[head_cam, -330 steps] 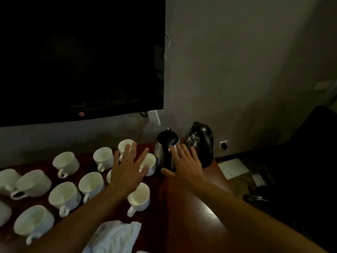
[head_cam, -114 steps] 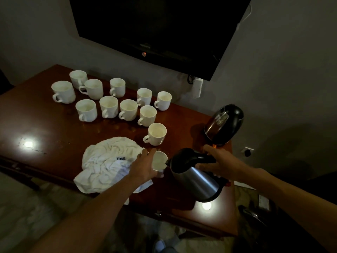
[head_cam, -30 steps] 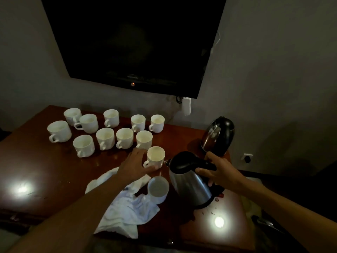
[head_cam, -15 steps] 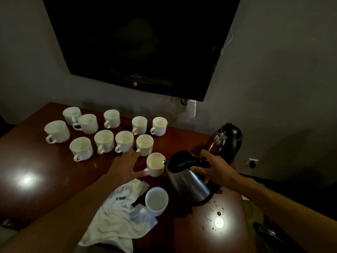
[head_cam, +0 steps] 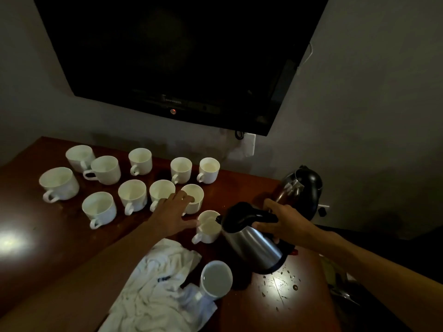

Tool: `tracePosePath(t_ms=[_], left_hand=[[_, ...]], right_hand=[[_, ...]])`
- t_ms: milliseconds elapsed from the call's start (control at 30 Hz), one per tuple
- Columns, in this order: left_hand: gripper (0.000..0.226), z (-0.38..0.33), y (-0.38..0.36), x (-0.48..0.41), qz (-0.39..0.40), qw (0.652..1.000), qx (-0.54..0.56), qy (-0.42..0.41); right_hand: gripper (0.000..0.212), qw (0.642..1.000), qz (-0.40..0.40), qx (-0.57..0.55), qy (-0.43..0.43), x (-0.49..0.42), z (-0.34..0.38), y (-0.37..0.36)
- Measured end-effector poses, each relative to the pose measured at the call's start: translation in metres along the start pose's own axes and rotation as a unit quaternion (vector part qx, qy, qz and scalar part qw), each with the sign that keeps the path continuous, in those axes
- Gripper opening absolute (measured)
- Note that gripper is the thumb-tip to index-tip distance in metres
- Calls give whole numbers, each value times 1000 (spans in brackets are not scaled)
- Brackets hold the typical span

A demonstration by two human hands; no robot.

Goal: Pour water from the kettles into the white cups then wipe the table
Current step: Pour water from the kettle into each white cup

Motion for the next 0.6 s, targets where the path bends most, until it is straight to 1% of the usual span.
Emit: tracePosePath(t_ms=[233, 367, 467, 600], left_hand=[[99, 2, -1, -8, -3, 1000, -2, -21], [95, 2, -3, -7, -3, 1000, -2, -20], [97, 1, -3, -4, -12, 1000, 2, -28], [99, 4, -5, 1, -6, 1000, 1, -17]], right_hand=[[25, 999, -15, 28, 7, -2, -1, 8], [24, 999, -6, 35, 8, -2, 2, 6], [24, 999, 6, 37, 11, -2, 2, 3], [26, 999, 8, 43, 5, -3, 0, 1]])
Point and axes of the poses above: each hand's wrist, its own x-axis away from the middle knuckle, its own y-axis out of the back of the hand, z = x × y, the point moved 7 cm from there along -x, towards the middle knuckle, and after that the axes turned 6 degrees about -z, right-handed, at the moved point
